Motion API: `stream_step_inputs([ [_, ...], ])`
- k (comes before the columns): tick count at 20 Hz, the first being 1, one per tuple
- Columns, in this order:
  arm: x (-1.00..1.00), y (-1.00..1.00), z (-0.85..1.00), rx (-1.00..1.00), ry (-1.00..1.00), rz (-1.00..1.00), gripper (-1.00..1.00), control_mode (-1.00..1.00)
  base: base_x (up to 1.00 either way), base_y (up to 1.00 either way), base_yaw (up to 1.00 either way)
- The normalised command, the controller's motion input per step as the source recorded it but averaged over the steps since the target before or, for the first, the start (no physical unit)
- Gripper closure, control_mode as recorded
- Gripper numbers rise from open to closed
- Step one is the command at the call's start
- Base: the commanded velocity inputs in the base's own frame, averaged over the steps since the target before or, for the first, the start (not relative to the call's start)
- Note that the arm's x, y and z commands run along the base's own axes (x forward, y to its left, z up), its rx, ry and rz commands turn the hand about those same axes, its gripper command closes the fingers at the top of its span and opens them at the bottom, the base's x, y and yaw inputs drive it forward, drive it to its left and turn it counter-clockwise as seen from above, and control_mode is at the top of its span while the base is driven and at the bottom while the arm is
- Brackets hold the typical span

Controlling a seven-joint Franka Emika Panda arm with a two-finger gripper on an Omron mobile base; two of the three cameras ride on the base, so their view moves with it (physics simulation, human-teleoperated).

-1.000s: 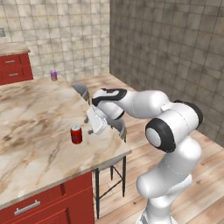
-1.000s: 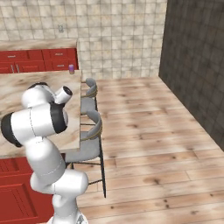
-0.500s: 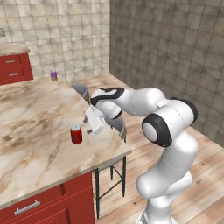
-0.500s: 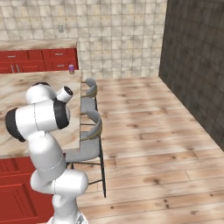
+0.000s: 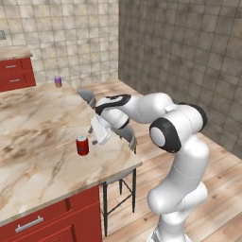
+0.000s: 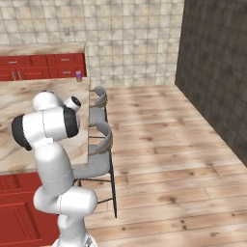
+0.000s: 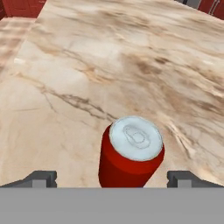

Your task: Four empty soda cans are scattered around the kitchen. Gather all the cans and cluster them next to the stove for recycling.

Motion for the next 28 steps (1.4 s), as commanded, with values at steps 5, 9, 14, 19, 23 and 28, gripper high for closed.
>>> stream_step_inputs([
  [5, 0.14, 0.06, -0.14, 0.00, 0.00, 0.00, -1.00, -1.00, 0.00, 0.00, 0.00],
  [9, 0.00, 0.07, -0.07, 0.00, 0.00, 0.00, -1.00, -1.00, 0.00, 0.00, 0.00],
  [14, 0.00, 0.11, -0.05, 0.00, 0.01, 0.00, -1.00, -1.00, 0.00, 0.00, 0.00],
  [19, 0.00, 0.17, -0.07, 0.00, 0.01, 0.00, -1.00, -1.00, 0.00, 0.00, 0.00],
  [23, 0.00, 0.17, -0.08, 0.00, 0.01, 0.00, -1.00, -1.00, 0.00, 0.00, 0.00],
  [28, 0.00, 0.17, -0.09, 0.00, 0.01, 0.00, -1.00, -1.00, 0.00, 0.00, 0.00],
])
